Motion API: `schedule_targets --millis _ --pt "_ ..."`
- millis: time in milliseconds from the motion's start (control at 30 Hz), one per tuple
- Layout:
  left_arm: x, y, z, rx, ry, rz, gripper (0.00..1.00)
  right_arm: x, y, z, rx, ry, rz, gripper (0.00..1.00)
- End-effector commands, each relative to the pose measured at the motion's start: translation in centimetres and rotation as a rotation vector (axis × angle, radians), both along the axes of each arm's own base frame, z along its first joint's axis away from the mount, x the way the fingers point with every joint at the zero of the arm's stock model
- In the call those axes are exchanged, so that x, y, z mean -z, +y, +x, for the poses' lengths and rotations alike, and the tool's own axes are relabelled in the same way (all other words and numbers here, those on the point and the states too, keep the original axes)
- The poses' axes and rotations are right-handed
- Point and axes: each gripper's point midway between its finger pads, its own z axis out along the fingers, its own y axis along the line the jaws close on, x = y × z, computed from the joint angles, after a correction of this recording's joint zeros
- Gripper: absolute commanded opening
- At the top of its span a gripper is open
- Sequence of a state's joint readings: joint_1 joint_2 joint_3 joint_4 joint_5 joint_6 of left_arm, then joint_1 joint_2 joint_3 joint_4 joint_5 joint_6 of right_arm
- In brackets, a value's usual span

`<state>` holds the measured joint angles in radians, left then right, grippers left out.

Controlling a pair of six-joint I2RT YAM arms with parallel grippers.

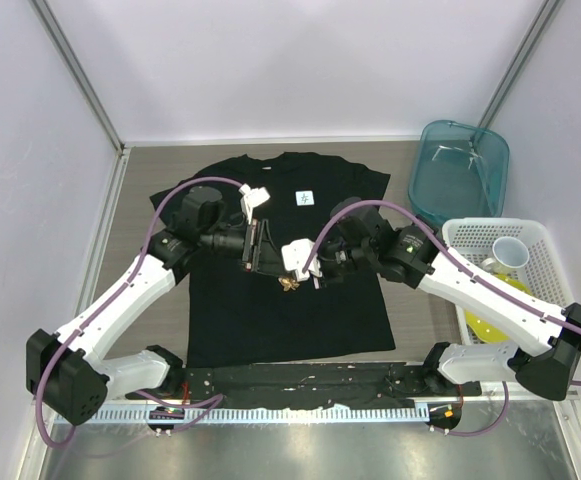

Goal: Pin the brooch onto the clothing

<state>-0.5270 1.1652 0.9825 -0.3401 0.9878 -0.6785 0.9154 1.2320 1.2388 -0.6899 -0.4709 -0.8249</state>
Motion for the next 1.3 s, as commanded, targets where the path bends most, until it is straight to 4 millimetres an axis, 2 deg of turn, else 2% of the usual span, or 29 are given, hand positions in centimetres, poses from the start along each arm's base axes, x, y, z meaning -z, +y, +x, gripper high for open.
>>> schedule_targets --millis 0,167,433,667,800,967,1100,1167,1200,1233,1267 --pt "-1.9 0.1 -0.6 0.018 -0.046 -0.068 0.52 -2.1 0.4 0.4 0.009 -0.037 0.041 0.01" --pt "-2.6 0.4 -0.7 -0.011 -0.082 -0.1 0.53 -2.1 0.3 0.6 0.044 -0.02 0.04 0.01" --pt "-1.5 0.4 0.0 -0.053 -0.061 -0.064 0.47 -2.1 0.5 1.2 0.098 -0.001 0.033 0.01" --pt "-0.9 0.4 0.4 -0.08 -0.054 -0.042 0.45 -2.1 0.8 1.2 0.106 0.006 0.033 0.01" --pt "-0.7 0.5 0.6 -0.086 -0.058 -0.03 0.35 -2.0 0.8 1.2 0.109 0.005 0.03 0.01" --pt "-0.3 0.6 0.9 -0.099 -0.062 -0.016 0.3 -2.0 0.9 1.1 0.112 0.01 0.028 0.01" --pt "0.3 0.8 1.0 -0.108 -0.062 0.012 0.17 -2.3 1.0 1.3 0.128 0.017 0.034 0.01" --pt "0.3 1.0 1.1 -0.112 -0.074 0.016 0.07 -2.3 1.0 1.4 0.137 0.023 0.032 0.2" --pt "0.4 1.2 1.3 -0.121 -0.081 0.02 0.06 -2.4 1.0 1.5 0.145 0.022 0.031 0.3" --pt "0.5 1.6 1.6 -0.136 -0.079 0.031 0.04 -2.6 0.9 1.6 0.155 0.02 0.032 0.46" --pt "0.5 1.9 1.7 -0.141 -0.087 0.035 0.03 -2.7 0.8 1.7 0.169 0.022 0.035 0.52"
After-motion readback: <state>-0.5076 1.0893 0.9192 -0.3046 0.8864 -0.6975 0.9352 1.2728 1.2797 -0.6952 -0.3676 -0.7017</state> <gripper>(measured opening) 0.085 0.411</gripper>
